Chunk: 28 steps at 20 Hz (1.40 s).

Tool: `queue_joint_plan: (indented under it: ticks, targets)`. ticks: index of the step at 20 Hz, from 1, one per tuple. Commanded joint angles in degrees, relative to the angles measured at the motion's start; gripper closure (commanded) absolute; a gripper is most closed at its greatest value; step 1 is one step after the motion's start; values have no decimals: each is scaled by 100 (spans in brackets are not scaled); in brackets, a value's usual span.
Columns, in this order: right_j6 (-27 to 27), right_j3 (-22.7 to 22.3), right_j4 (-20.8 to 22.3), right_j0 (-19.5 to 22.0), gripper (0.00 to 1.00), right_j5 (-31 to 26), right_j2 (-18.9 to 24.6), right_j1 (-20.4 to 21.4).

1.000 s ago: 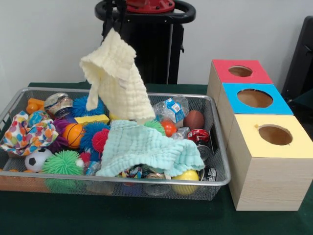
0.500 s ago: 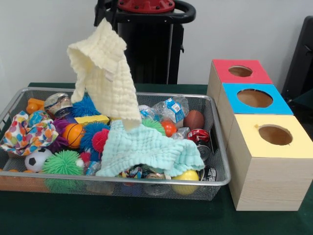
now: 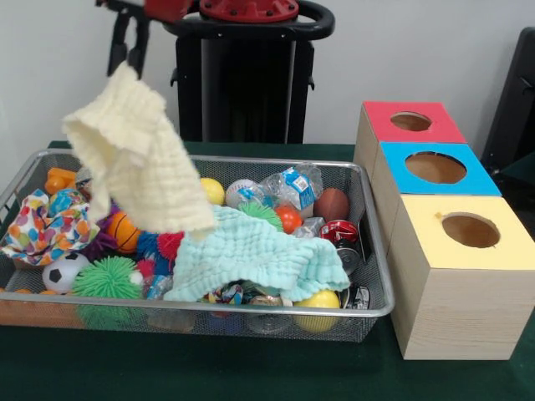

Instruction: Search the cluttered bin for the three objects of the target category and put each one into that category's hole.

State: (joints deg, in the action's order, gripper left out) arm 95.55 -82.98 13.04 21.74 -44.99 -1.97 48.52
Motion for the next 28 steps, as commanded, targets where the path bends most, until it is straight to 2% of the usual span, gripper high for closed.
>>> queue_joint_plan:
  ticks: [1, 4, 8, 13, 18, 24, 28]
  targets:
    - [-240, -1099, 188, 708, 100, 1252, 636, -545]
    - [-309, -1250, 291, 950, 100, 1753, 840, -650]
    - [-486, -1347, 388, 1169, 100, 1932, 1058, -762]
    - [-452, -1496, 731, 1332, 100, 2437, 1193, -919]
    - [-390, -1513, 1052, 1405, 100, 2613, 1261, -1047]
    - [9, -1337, 1377, 1068, 100, 2743, 979, -1198]
    - [208, -1448, 1498, 1146, 100, 3158, 1007, -1345]
